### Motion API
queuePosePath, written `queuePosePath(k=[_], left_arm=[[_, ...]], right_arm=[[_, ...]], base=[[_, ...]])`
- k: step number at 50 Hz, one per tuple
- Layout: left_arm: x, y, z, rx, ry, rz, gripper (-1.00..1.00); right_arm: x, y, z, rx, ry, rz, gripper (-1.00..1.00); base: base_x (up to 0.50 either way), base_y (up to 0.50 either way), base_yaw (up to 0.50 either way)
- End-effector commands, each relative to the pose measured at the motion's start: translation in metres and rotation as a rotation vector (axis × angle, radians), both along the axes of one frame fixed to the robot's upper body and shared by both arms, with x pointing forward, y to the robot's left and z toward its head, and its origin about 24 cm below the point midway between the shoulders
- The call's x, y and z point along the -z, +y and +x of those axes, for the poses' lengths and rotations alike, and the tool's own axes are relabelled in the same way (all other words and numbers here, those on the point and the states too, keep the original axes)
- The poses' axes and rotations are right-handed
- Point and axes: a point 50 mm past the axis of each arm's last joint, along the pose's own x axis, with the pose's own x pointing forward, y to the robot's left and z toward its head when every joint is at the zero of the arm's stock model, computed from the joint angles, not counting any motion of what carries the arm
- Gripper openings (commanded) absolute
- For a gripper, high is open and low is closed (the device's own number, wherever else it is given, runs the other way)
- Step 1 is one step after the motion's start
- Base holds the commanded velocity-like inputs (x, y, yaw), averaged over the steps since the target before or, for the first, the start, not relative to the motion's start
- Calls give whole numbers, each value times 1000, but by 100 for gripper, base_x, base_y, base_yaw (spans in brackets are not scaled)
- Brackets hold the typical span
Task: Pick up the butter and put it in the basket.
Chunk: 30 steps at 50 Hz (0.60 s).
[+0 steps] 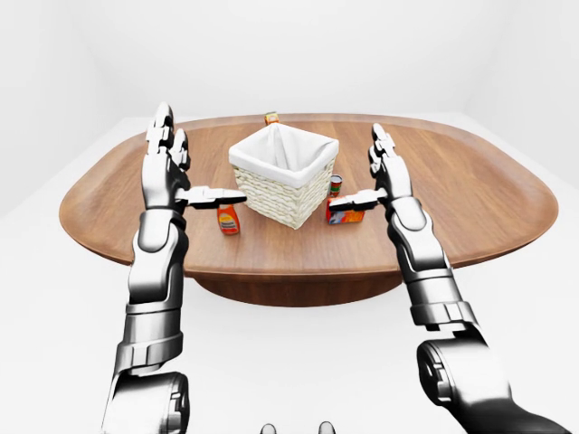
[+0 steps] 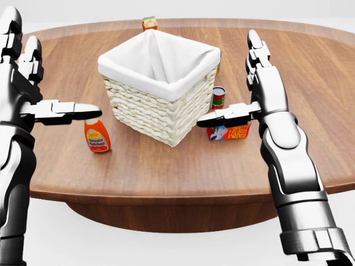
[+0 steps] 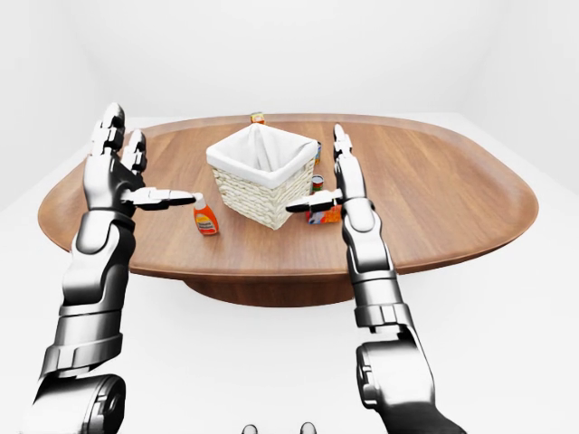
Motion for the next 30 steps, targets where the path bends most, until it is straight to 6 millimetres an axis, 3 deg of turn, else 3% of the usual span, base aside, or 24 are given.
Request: queuePosePath(k=[1, 19, 30], left_arm=[[-16, 0, 19, 10, 6, -6, 100], [-14, 2, 18, 7, 9, -11, 100], [-15, 0, 13, 12, -9, 3, 100]], right_arm=[[1, -2, 26, 31, 121, -1, 100], [-3, -8, 16, 38, 55, 19, 100], [-15, -12, -1, 28, -54, 33, 100]], base=[[0, 0, 0], [1, 0, 0], [47, 0, 0]])
